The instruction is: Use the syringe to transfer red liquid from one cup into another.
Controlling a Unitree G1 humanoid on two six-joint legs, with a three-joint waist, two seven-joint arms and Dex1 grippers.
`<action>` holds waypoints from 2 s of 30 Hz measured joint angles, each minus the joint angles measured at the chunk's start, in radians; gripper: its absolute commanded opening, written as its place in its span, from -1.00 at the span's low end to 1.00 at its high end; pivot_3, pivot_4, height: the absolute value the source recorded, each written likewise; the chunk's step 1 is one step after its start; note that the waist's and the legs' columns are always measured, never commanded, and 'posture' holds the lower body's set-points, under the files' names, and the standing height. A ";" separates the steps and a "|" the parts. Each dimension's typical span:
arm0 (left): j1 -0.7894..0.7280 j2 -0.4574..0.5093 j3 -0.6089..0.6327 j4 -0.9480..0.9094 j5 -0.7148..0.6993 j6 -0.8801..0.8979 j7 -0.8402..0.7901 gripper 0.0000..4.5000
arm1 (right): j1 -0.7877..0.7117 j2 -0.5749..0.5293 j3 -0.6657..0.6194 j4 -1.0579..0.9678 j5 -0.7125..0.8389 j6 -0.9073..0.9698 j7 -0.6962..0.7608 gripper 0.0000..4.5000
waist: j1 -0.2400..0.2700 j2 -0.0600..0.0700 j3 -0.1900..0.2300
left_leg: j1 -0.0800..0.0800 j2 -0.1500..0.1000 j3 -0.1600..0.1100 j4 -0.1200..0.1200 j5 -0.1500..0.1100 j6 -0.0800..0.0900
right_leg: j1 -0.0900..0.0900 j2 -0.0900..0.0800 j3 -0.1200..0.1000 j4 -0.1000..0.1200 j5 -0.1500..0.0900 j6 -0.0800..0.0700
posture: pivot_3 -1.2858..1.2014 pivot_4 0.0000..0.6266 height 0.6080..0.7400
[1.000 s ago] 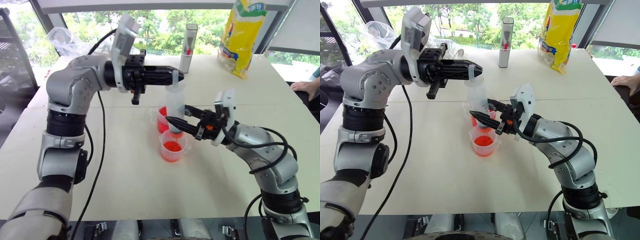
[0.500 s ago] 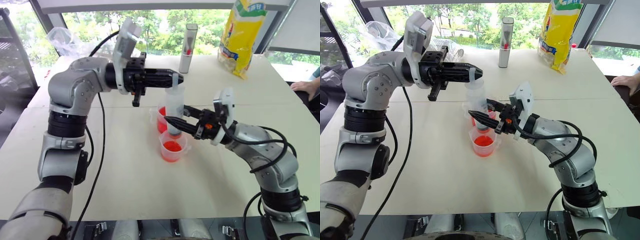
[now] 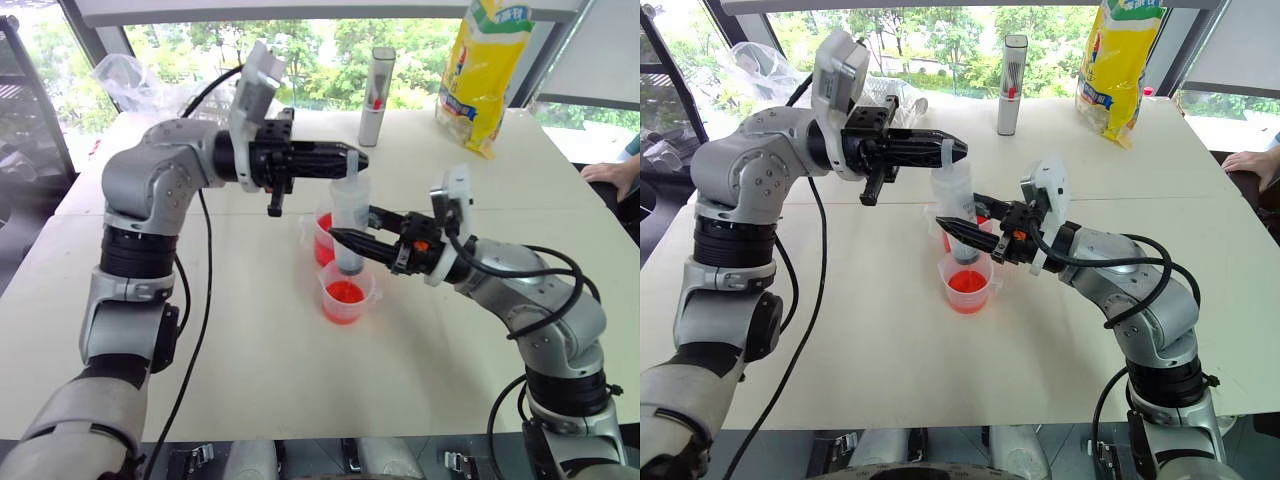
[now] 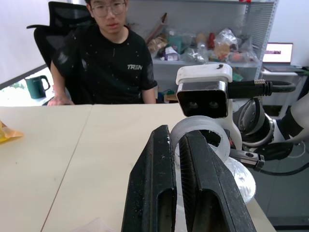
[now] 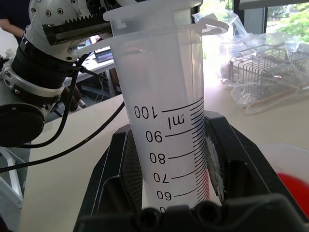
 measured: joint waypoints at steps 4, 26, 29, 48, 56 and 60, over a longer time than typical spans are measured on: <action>0.007 0.000 0.000 -0.001 0.000 0.000 0.000 -0.99 | 0.000 -0.001 0.000 0.000 0.005 0.013 0.000 -0.37 | 0.000 0.000 0.000 | 0.000 0.000 0.000 0.000 0.000 0.000 | 0.000 0.000 0.000 0.000 0.000 0.000 | 0.03 -0.52 1.00; 0.026 0.153 0.036 0.051 0.012 0.014 0.033 0.99 | -0.015 -0.001 -0.028 -0.001 0.045 0.017 -0.009 -0.37 | -0.003 0.000 0.000 | 0.000 0.000 0.000 -0.001 0.000 0.000 | 0.000 0.000 0.000 0.000 0.000 0.000 | 0.03 -0.52 1.00; 0.076 0.203 0.067 0.058 0.020 0.013 0.053 0.99 | -0.023 -0.001 -0.044 -0.002 0.046 0.009 -0.010 -0.37 | -0.002 0.000 0.000 | 0.000 0.001 0.000 -0.001 0.000 0.000 | 0.000 0.000 0.000 0.000 0.000 0.000 | 0.03 -0.52 1.00; 0.256 0.214 0.176 -0.157 -0.098 0.069 0.219 0.99 | -0.439 -0.170 -0.137 0.298 0.217 0.400 -0.117 -0.37 | 0.000 0.000 0.000 | 0.001 0.002 0.001 -0.002 0.000 0.000 | -0.001 -0.002 0.000 0.000 0.000 -0.001 | 0.03 -0.52 1.00; 0.355 0.193 0.176 -0.233 -0.114 0.060 0.271 0.99 | -0.727 -0.288 0.120 0.731 -0.002 0.625 -0.098 -0.37 | -0.003 0.000 0.000 | -0.001 0.001 0.002 -0.003 0.000 0.001 | -0.002 -0.002 0.002 -0.005 0.000 -0.001 | 0.03 -0.52 1.00; 0.413 0.199 0.174 -0.284 -0.112 0.055 0.284 0.99 | -0.721 -0.281 0.303 0.841 -0.118 0.630 -0.029 -0.37 | -0.001 0.001 0.000 | -0.003 0.002 0.002 -0.003 0.000 0.001 | -0.003 -0.002 0.001 -0.005 0.000 0.000 | 0.03 -0.52 1.00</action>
